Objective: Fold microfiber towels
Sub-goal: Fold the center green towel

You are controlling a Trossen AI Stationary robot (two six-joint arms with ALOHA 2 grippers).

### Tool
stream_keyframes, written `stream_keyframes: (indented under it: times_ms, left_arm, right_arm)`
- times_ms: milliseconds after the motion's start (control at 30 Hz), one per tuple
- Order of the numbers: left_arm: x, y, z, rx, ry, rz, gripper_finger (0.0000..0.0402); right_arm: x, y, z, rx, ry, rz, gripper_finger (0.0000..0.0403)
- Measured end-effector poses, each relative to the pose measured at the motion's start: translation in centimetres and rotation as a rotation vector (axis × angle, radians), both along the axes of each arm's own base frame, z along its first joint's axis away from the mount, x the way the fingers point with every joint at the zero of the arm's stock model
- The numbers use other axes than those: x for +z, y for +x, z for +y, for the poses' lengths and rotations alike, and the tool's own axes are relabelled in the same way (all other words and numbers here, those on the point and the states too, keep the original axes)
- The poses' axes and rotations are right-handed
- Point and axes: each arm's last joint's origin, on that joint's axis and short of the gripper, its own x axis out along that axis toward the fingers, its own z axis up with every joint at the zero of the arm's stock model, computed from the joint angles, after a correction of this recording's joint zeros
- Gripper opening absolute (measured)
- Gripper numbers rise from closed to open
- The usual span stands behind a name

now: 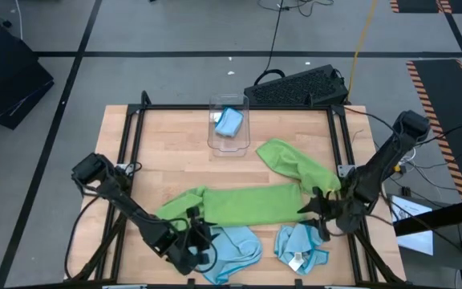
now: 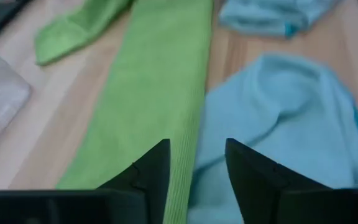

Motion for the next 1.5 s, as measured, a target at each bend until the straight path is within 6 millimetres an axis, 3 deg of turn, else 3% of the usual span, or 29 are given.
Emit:
stream_keyframes:
  times_ms: [300, 433, 733, 1167, 1500]
  left_arm:
    - [-1.0, -0.2, 1.0, 0.007, 0.046, 0.115, 0.026]
    - [-1.3, -0.4, 1.9, 0.043, 0.039, 0.189, 0.0276]
    - [-1.7, -0.3, 2.5, -0.107, 0.088, 0.341, 0.0226]
    - [-2.1, -0.2, 2.7, -0.291, 0.221, 0.44, 0.023]
    - [-2.1, -0.5, 2.7, -0.34, 0.291, 0.47, 0.012]
  right_arm:
    - [-1.3, 0.4, 1.1, -0.013, -0.106, -0.039, 0.0171]
    - [-1.0, 1.1, 1.3, -0.048, -0.17, -0.146, 0.0171]
    - [0.3, 3.4, 1.1, -0.076, -0.278, -0.305, 0.0171]
    - [0.3, 4.7, -0.2, -0.239, -0.162, -0.301, 0.0171]
    - [-0.6, 6.5, 0.1, -0.342, -0.113, -0.373, 0.0171]
